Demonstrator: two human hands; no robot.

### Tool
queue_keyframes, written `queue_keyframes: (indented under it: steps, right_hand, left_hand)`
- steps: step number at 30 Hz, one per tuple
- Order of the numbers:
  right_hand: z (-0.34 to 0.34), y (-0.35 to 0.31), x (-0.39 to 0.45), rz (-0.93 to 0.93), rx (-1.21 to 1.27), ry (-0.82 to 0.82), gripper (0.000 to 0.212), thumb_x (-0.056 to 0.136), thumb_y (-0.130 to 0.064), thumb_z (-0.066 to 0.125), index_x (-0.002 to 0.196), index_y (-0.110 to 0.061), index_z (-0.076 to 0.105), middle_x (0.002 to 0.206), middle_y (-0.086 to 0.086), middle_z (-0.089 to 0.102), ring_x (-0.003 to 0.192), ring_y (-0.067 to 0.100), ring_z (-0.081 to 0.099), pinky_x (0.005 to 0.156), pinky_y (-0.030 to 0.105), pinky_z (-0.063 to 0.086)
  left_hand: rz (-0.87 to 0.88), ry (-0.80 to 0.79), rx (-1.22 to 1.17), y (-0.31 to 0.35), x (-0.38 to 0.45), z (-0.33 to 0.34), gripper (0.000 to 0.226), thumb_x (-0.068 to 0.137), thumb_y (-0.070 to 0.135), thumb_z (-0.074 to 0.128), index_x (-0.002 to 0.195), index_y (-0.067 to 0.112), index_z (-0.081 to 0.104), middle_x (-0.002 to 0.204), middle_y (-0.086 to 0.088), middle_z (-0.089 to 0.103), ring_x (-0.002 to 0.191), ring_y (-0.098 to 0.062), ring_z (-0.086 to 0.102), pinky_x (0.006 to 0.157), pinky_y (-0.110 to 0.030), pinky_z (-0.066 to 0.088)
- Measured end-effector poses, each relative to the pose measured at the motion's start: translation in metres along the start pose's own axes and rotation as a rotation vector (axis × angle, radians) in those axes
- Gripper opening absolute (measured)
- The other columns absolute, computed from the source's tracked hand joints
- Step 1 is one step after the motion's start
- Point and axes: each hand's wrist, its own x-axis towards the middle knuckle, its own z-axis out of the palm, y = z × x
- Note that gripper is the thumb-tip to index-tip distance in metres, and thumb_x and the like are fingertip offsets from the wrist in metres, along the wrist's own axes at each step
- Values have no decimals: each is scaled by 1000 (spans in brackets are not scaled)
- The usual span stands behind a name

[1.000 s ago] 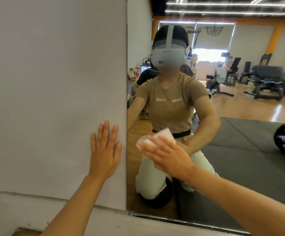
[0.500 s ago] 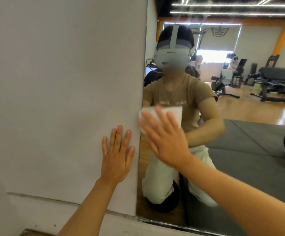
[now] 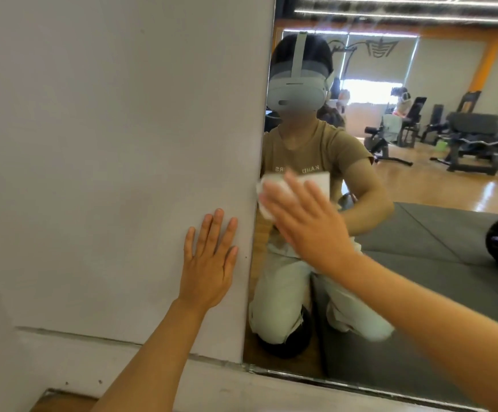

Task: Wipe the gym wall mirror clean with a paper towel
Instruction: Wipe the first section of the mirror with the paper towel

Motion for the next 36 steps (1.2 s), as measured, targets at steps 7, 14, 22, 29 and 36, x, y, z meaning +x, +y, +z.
queue_keyframes:
  steps: [7,14,22,29,36]
  right_hand:
    - [-9,24,48,303,-3,126,48,108,-29,40,153,-14,37,159,14,34,147,41,27,123,51,12]
    - [27,-73,-98,-8,69,-190,68,100,-33,52,159,-19,22,167,5,7,154,31,3,125,48,2]
    - [42,-128,-211,-302,-9,-571,106,85,-28,70,160,-19,-4,168,0,-9,153,28,-13,123,46,-12]
    - [25,-88,-133,35,13,-181,66,97,-8,45,157,-20,21,165,3,13,154,29,-1,124,48,-2]
    - [47,-132,-148,207,219,-101,57,104,-28,41,157,-20,23,168,1,5,154,28,0,124,49,1]
  left_hand:
    - [-22,12,-10,5,0,0,59,106,36,24,160,27,3,168,4,-8,155,-18,-2,124,-44,-2]
    - [-48,20,-128,15,-4,-2,61,106,35,29,161,22,5,167,0,-13,155,-22,-6,124,-46,0]
    - [-108,-116,-164,21,-102,37,62,104,33,32,161,21,11,168,-7,-3,155,-26,3,124,-47,10]
    - [-111,-156,-152,15,-114,45,61,104,30,30,161,20,8,168,-4,-10,155,-24,-4,125,-41,1]
    - [-139,-158,-186,22,-127,58,62,106,31,32,161,16,7,168,-11,-9,155,-29,-6,125,-43,2]
